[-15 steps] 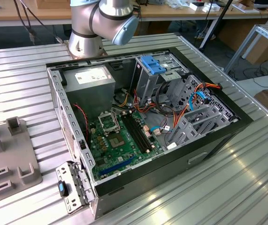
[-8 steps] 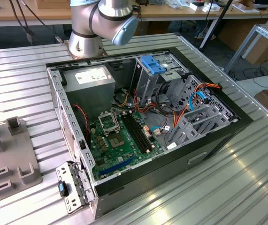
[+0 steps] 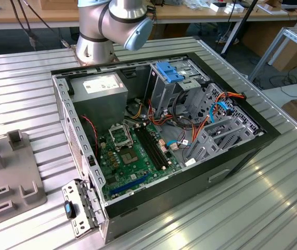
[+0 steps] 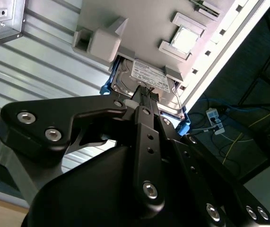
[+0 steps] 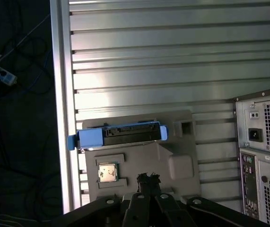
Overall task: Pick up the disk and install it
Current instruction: 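Reach for the disk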
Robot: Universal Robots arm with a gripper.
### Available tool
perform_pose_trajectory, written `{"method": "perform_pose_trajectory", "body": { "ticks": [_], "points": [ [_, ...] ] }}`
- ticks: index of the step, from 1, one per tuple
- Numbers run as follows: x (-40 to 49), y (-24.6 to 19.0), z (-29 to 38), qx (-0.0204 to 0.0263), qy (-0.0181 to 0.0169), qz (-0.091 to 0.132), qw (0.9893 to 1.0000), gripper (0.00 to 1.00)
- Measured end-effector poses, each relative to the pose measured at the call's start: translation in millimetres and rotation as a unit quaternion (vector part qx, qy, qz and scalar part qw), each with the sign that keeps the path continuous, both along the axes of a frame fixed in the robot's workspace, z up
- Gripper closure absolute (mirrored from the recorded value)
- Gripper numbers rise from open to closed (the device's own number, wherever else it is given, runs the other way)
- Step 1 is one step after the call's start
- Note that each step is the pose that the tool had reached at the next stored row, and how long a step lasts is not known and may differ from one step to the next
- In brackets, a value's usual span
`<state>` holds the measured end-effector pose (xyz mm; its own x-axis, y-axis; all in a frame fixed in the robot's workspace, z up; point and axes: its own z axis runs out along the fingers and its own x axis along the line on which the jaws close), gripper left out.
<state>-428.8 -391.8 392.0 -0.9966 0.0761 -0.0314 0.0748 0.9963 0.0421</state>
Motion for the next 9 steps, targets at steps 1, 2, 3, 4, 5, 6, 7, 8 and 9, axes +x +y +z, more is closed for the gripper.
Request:
{"method": "perform_pose_trajectory", "body": {
  "ticks": [1,2,3,4,5,6,7,8,9],
  "points": [
    [-0.1,0.0,-0.1,0.0001,0.0006,0.000,1.0000,0.89],
    [-0.1,0.1,-0.1,0.0000,0.0041,0.000,1.0000,0.89],
    [0.0,0.0,-0.1,0.0000,0.0094,0.000,1.0000,0.89],
    [-0.1,0.0,-0.3,0.0001,0.0121,0.000,0.9999,0.89],
    [0.0,0.0,-0.2,0.0000,0.0124,0.000,0.9999,0.89],
    [0.0,0.0,-0.1,0.0000,0.0125,0.000,0.9999,0.89],
    [0.0,0.0,-0.1,0.0000,0.0126,0.000,0.9999,0.89],
    [0.0,0.0,-0.1,0.0000,0.0126,0.000,0.9999,0.89],
    [0.1,0.0,-0.1,0.0000,0.0126,0.000,0.9999,0.89]
  ]
}}
